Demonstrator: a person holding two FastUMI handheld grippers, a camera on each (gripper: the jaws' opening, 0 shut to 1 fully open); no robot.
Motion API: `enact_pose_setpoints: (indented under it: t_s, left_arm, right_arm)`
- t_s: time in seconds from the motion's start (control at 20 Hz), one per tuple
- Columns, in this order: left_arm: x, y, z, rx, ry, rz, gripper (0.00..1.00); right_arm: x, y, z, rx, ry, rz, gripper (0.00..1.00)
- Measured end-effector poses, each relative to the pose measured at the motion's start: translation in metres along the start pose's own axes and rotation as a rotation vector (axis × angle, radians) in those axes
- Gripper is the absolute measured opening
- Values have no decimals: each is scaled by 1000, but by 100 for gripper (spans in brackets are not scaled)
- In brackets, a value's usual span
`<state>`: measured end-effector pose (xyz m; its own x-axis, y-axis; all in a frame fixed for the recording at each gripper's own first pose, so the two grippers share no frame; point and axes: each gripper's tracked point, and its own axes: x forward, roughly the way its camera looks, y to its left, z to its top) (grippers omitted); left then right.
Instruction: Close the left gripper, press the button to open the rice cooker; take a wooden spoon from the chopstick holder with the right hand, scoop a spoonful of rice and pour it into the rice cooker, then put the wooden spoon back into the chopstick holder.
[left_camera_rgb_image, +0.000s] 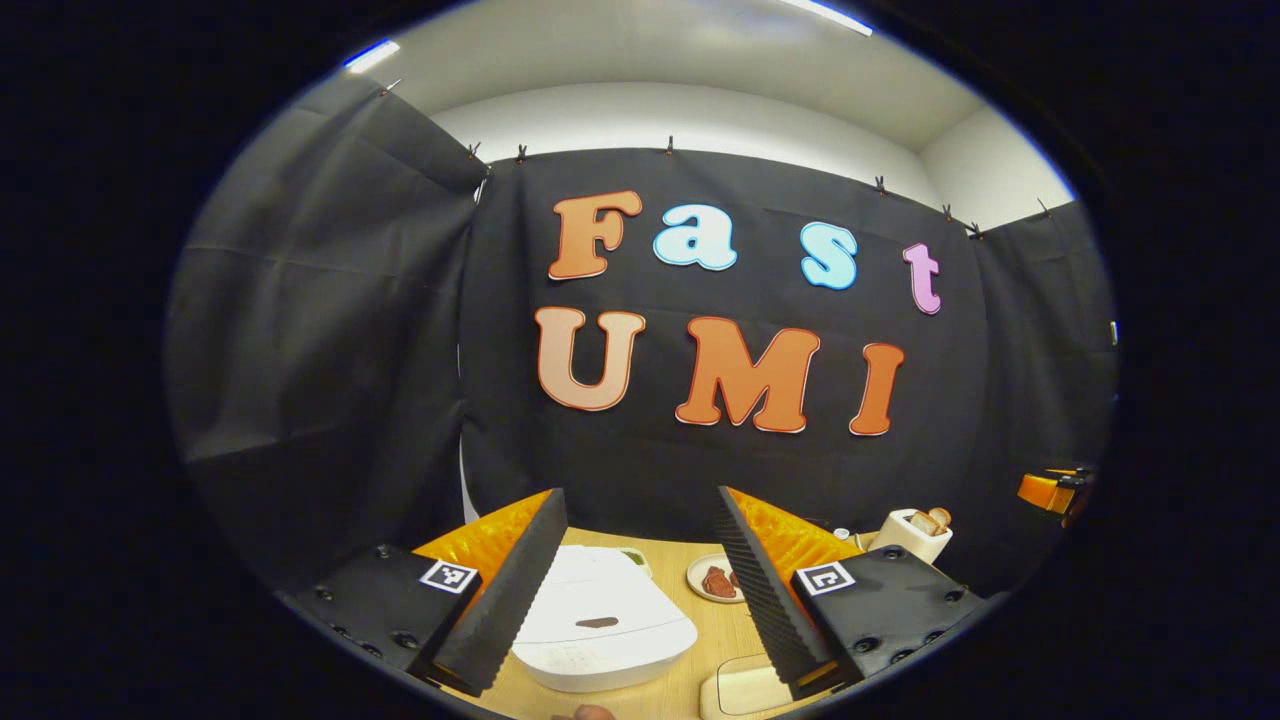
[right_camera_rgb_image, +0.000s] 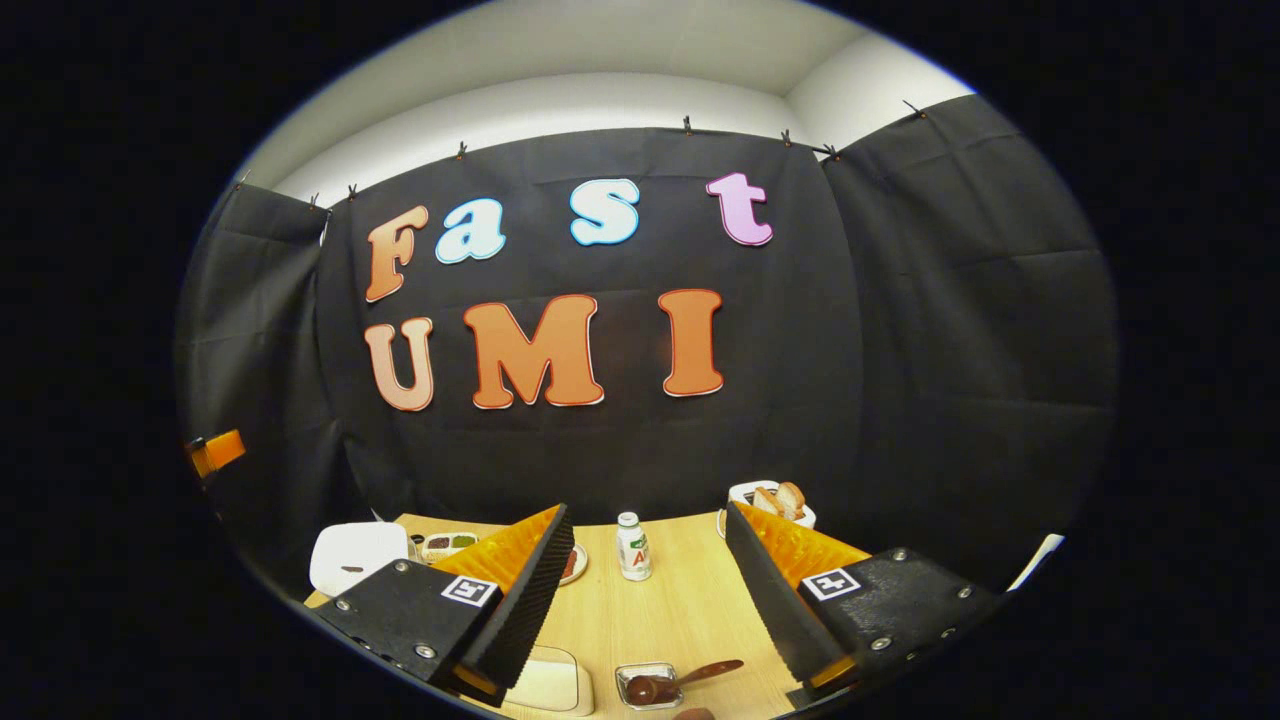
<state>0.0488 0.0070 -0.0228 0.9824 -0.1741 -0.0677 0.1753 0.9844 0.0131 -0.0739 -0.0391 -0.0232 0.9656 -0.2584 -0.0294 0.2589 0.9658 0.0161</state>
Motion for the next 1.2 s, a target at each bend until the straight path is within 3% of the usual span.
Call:
enact_pose_setpoints:
  t_s: [0.15,0.2,0.3,0.35,0.4,0.55,0.7,0.95,1.1,1.2]
  left_arm:
    - [-2,13,-5,4,12,24,100]
    - [-4,17,-8,3,21,28,100]
    - [-8,18,-15,-10,46,28,100]
    - [-12,23,-14,-20,40,32,100]
    - [-15,28,-12,-28,34,39,100]
    - [-19,44,-3,7,14,57,100]
    - [-12,40,-1,8,8,18,100]
    - [4,41,-20,-16,69,18,100]
    - [6,49,-14,13,45,67,19]
    - [12,33,-19,-10,54,7,7]
  right_arm:
    - [-14,-14,2,-4,-8,-39,95]
    - [-16,-15,2,-10,-7,-44,100]
    - [-17,-20,-2,-21,13,-55,95]
    - [-18,-22,-1,-20,6,-57,100]
    - [-19,-21,0,-15,-2,-59,95]
    - [-22,-9,0,15,-17,-52,95]
    - [-25,-3,-4,5,-21,-54,95]
    - [-32,4,-1,16,-29,-57,95]
    - [-33,1,-1,15,-33,-60,95]
    - [-33,-2,-1,12,-36,-65,95]
